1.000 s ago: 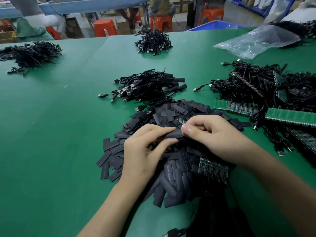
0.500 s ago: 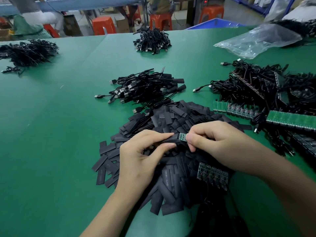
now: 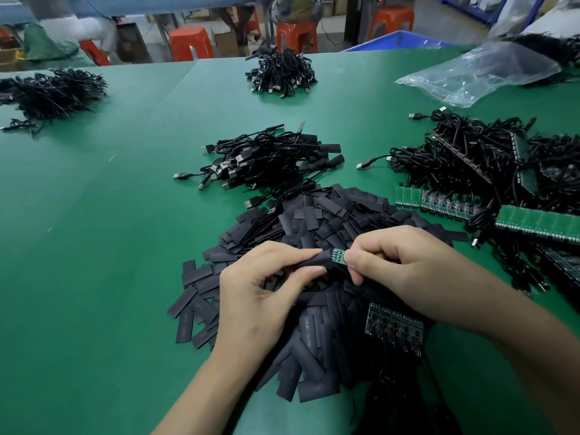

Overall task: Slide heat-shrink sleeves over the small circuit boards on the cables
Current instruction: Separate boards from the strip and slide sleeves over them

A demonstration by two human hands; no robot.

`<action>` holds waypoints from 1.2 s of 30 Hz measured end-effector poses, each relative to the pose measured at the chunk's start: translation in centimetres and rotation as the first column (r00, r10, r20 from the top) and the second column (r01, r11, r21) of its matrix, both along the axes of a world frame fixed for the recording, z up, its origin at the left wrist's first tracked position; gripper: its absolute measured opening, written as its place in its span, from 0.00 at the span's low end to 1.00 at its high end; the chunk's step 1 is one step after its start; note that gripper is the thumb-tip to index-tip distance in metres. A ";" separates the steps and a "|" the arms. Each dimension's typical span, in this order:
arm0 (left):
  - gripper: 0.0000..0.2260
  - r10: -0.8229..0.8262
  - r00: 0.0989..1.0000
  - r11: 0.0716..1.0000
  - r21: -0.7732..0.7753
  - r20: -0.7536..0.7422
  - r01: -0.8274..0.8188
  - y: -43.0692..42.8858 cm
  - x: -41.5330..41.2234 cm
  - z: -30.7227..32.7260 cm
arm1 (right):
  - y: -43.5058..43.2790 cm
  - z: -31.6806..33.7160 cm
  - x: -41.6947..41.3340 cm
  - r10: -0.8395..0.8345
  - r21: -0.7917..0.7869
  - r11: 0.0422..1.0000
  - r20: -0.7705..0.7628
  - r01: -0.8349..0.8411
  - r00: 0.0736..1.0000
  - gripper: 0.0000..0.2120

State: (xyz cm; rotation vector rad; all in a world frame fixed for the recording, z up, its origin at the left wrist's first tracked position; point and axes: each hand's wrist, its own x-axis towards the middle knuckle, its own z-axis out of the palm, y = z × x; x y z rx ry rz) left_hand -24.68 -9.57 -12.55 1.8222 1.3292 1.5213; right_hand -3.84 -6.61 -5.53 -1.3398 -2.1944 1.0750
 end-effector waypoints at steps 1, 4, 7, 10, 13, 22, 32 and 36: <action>0.08 -0.001 1.000 1.000 0.010 -0.013 0.001 0.0 -0.1 0.0 | 0.0 0.0 0.0 0.000 -0.008 1.000 0.004 0.000 1.000 0.17; 0.08 0.004 0.999 1.000 0.028 -0.042 -0.003 0.0 -0.2 0.0 | -0.1 0.1 0.0 0.001 -0.020 1.000 0.032 0.000 1.000 0.17; 0.08 -0.005 0.997 1.000 0.030 -0.082 0.008 0.0 -0.2 -0.1 | -0.2 0.1 0.0 0.002 0.006 1.000 0.081 -0.002 0.997 0.17; 0.08 -0.029 0.983 0.998 0.056 -0.180 0.040 0.1 -0.5 -0.1 | -0.3 0.1 0.0 0.014 0.031 0.999 0.175 -0.020 0.984 0.17; 0.09 -0.050 0.969 0.996 0.059 -0.242 0.067 0.2 -0.8 -0.3 | -0.3 0.1 0.2 0.033 0.016 0.999 0.242 -0.038 0.970 0.17; 0.09 -0.067 0.977 0.997 0.010 -0.203 0.071 0.1 -0.5 -0.5 | -0.4 0.2 0.2 0.025 -0.010 1.000 0.277 -0.023 0.961 0.17; 0.10 -0.122 0.954 0.990 0.030 -0.276 0.135 0.0 -0.8 -0.3 | -0.4 0.1 0.2 0.066 -0.064 0.997 0.257 -0.051 0.964 0.17; 0.10 -0.162 0.942 0.984 0.024 -0.294 0.177 0.1 -0.9 -0.4 | -0.3 0.4 0.4 0.085 -0.098 0.993 0.243 -0.063 0.966 0.16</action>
